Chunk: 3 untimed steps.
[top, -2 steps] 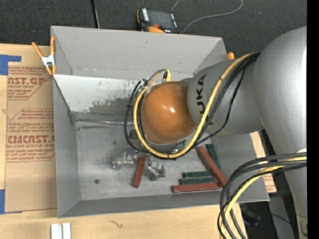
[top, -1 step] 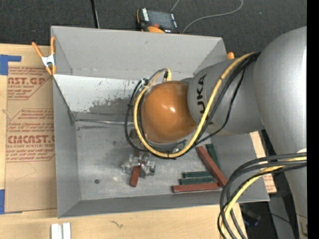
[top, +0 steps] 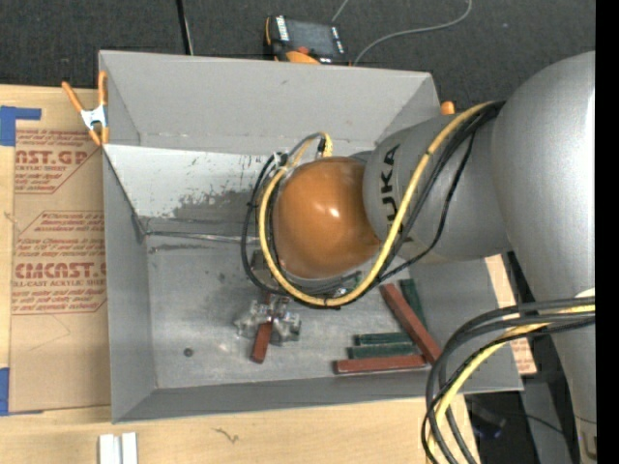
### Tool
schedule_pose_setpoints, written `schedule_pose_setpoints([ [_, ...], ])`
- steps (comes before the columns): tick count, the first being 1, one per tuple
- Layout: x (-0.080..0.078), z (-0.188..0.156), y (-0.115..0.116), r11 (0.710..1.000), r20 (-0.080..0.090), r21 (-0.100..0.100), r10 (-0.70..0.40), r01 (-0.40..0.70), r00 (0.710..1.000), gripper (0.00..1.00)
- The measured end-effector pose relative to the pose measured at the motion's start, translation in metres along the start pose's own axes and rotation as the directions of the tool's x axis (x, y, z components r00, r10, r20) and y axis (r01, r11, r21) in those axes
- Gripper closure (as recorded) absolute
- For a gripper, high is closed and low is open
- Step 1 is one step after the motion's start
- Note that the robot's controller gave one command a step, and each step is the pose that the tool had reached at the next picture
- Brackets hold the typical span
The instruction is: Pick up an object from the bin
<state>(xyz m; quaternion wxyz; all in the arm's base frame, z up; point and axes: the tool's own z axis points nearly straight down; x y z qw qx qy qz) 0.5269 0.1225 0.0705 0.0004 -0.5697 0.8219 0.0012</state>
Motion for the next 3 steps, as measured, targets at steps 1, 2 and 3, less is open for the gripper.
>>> schedule_pose_setpoints([
  [1, -0.001, -0.018, 0.0, 1.0, 0.001, 0.002, 0.002, -0.002, 1.0, 1.0],
  [2, -0.003, -0.051, 0.001, 1.0, 0.002, 0.004, 0.003, -0.003, 1.0, 1.0],
  [3, -0.004, -0.095, 0.001, 1.0, 0.003, 0.005, 0.004, -0.004, 1.0, 1.0],
])
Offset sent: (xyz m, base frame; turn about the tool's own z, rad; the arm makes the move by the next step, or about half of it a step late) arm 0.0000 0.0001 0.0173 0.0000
